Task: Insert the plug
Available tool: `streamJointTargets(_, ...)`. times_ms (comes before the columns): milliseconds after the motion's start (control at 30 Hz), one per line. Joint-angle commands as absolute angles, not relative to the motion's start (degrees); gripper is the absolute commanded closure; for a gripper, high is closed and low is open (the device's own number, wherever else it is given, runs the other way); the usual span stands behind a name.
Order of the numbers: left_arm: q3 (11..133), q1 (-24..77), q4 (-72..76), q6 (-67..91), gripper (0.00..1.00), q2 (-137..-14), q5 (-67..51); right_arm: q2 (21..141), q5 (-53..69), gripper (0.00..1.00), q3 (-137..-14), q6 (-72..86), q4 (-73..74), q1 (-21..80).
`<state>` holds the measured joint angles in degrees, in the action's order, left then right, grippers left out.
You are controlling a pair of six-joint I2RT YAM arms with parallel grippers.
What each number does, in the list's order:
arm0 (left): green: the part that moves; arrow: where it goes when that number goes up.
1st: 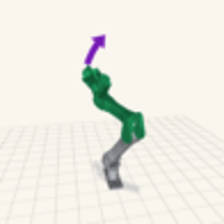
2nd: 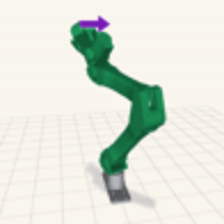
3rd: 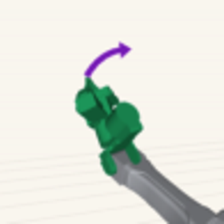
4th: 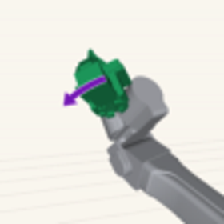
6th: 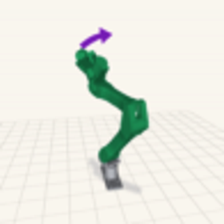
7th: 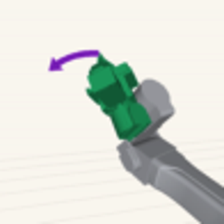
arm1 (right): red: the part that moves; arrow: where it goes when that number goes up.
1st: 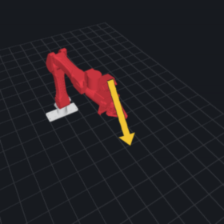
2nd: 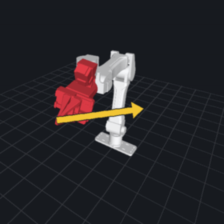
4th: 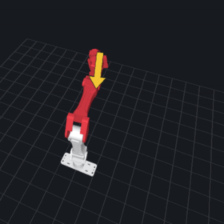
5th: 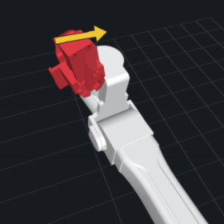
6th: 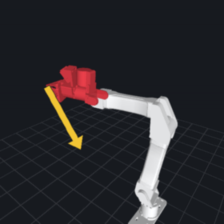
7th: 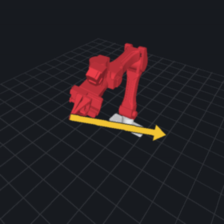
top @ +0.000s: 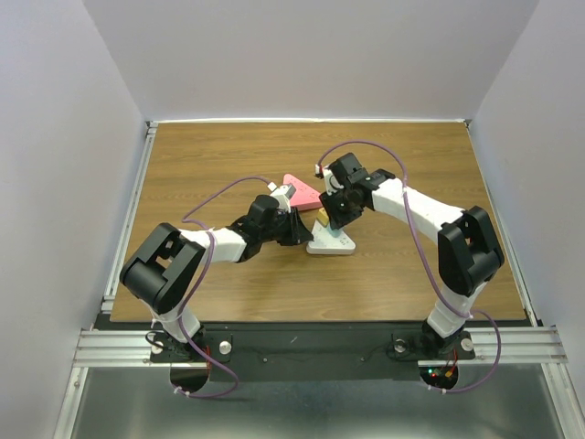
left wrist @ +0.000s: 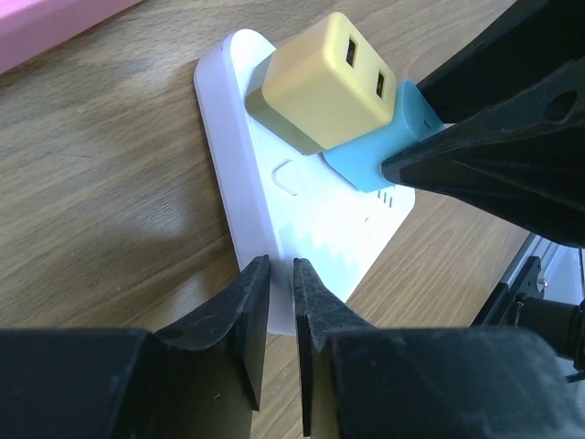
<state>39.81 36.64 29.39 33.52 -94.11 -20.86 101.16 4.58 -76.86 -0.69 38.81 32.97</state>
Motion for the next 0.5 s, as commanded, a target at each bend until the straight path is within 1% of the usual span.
streamJointTargets(0,38.23,37.18,21.45,31.55,0.75,-94.92,-19.77,99.49,6.24,0.66,-76.82,-1.93,35.95,32.70)
streamJointTargets(33,38.32,37.18,21.36,31.55,0.75,-94.92,-19.69,99.49,7.02,0.70,-76.64,-2.19,35.95,32.70)
streamJointTargets(133,38.50,37.27,21.27,31.55,0.75,-95.10,-19.69,99.67,8.26,0.78,-76.47,-2.55,35.86,32.69)
streamJointTargets(167,38.50,37.27,21.18,31.55,0.75,-95.10,-19.60,99.67,8.44,0.83,-76.12,-2.64,35.86,32.61)
streamJointTargets(200,38.50,37.27,21.27,31.55,0.75,-95.18,-19.60,99.75,8.44,0.85,-75.85,-2.81,35.77,32.69)
streamJointTargets(233,38.58,37.27,21.18,31.55,0.75,-95.10,-19.69,100.10,8.09,0.92,-75.59,-2.73,35.86,32.61)
streamJointTargets(267,38.50,37.27,21.18,31.55,0.75,-95.27,-19.69,100.37,8.09,0.94,-75.32,-2.72,35.86,32.61)
streamJointTargets(367,38.67,37.27,21.09,31.55,0.76,-95.36,-19.78,101.34,8.87,1.00,-73.75,-2.73,35.86,32.61)
streamJointTargets(467,38.50,37.27,21.01,31.64,0.76,-95.19,-19.34,101.69,10.19,1.00,-72.86,-2.11,35.95,32.70)
